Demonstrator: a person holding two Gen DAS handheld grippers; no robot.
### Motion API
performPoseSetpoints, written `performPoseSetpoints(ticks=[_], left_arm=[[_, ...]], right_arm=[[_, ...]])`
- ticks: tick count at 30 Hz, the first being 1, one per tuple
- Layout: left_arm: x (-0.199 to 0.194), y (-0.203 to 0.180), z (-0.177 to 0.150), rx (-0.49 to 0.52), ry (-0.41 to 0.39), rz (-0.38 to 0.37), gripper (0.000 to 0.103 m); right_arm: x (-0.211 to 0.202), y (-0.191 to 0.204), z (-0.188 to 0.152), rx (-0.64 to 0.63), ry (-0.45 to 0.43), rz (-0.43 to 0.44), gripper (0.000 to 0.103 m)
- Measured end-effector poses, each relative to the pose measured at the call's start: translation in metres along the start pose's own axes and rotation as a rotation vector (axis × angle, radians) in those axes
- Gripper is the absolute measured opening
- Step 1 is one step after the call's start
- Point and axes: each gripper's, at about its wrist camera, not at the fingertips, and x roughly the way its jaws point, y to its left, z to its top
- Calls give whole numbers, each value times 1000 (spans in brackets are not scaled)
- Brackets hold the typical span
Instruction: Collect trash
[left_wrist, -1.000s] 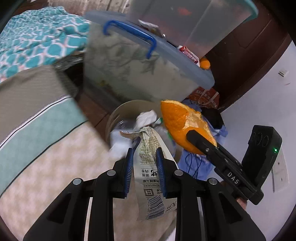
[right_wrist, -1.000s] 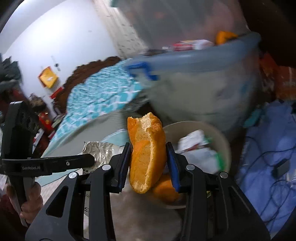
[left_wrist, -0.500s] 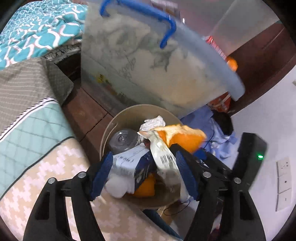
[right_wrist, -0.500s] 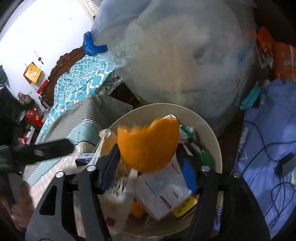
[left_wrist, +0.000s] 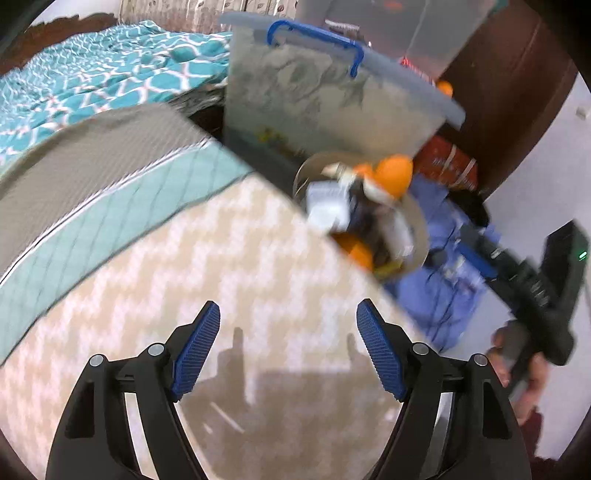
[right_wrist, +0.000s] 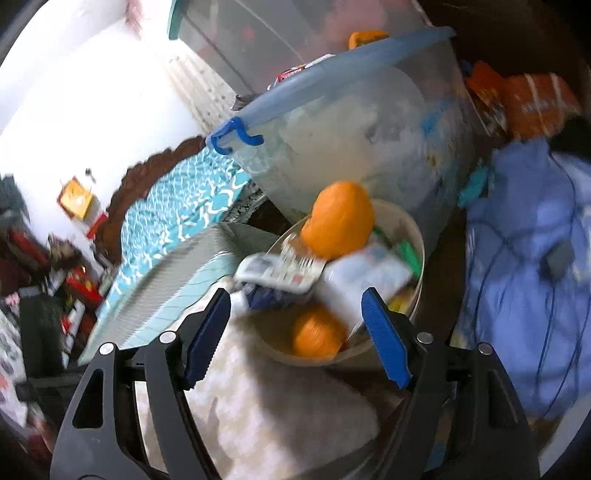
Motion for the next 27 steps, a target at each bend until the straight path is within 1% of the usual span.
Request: performPoseSetpoints(ticks=[2, 4, 6, 7, 9, 11, 15, 19, 25, 27], left_arm=[[-6, 3, -17, 4, 2, 25, 73], [-15, 4, -34, 20, -6, 60, 74], [-27, 6, -50, 47, -29, 128, 79], [-31, 7, -55, 50, -35, 145, 81], [-40, 12, -68, 51, -41, 172, 81], [-50, 19, -83, 45, -47, 197, 81], [-74, 28, -105, 26, -83, 213, 85], [-95, 31, -121, 27, -124, 235, 88], [-121, 36, -137, 12, -171, 229, 94], [-126, 36, -140, 10, -178, 229, 94]], right_arm=[[-7, 13, -18, 12, -14, -19, 77], [-13, 32, -38, -4, -27, -41, 78], [-16, 50, -55, -28, -23, -53, 80], [-16, 58, -63, -34, -11, -48, 81], [-19, 73, -76, -35, 0, -40, 81], [-22, 82, -87, -25, 5, -36, 84], [-36, 104, -105, -31, -11, -47, 88], [-51, 123, -113, -36, -40, -64, 92], [-67, 145, -123, -40, -83, -95, 99], [-70, 150, -125, -35, -88, -104, 99]])
